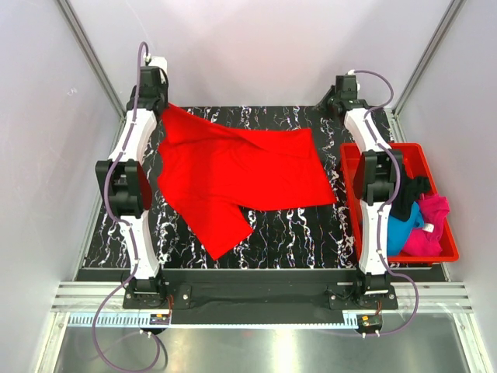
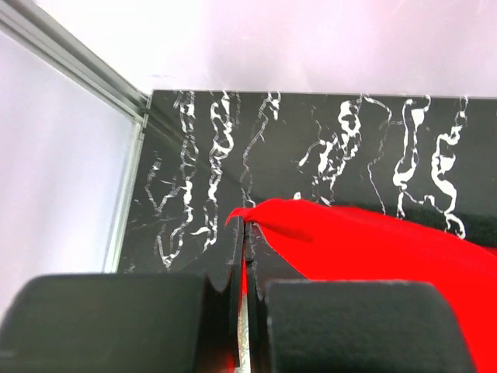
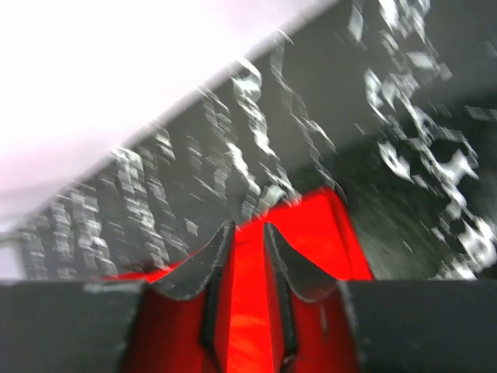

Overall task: Fold and stack the t-shirts
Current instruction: Fold the tshirt

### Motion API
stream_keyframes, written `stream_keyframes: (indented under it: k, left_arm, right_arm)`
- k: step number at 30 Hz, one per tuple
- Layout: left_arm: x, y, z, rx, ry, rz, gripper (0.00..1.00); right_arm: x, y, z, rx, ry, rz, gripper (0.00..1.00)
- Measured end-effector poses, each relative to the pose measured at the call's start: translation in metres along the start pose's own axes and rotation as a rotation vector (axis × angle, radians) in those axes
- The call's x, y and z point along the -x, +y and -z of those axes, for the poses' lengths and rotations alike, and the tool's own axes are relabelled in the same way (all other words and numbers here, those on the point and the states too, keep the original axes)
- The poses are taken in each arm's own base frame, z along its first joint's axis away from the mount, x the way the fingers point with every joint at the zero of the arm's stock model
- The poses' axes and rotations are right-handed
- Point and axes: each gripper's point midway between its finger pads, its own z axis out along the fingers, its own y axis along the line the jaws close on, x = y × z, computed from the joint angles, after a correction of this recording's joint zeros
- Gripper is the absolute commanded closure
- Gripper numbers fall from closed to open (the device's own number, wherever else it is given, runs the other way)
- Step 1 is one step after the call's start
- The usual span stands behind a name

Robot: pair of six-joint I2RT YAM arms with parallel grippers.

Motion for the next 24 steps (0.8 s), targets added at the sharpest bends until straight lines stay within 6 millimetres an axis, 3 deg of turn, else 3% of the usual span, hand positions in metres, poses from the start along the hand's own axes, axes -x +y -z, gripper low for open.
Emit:
stream_keyframes:
  k: [2,6,11,14,24]
  left_arm:
    - [-0.015,-0.004,-0.005,-0.012,0.025,-0.004,1.0]
    - [-0.044,-0.012,-0.01,-0.039,0.088,-0.005,1.0]
    - [-0.057,-0.018,-0.012,-0.063,0.114,-0.003,1.0]
    - [-0.058,-0.02,-0.01,-0.072,0.115,0.0,1.0]
    - [-0.047,-0.017,-0.001,-0.074,0.086,0.006,1.0]
  right_arm:
    - [-0.017,-0.015,0.001,-0.065,0.034,0.024,0.69]
    - [-0.071,-0.05,0.007,-0.198,0.154,0.059,0.64]
    - [-0.123,-0.085,0.017,-0.325,0.259,0.095,0.63]
    - [-0.136,-0.092,0.022,-0.353,0.281,0.104,0.63]
    - [-0.14,-0.094,0.028,-0.36,0.261,0.107,0.7]
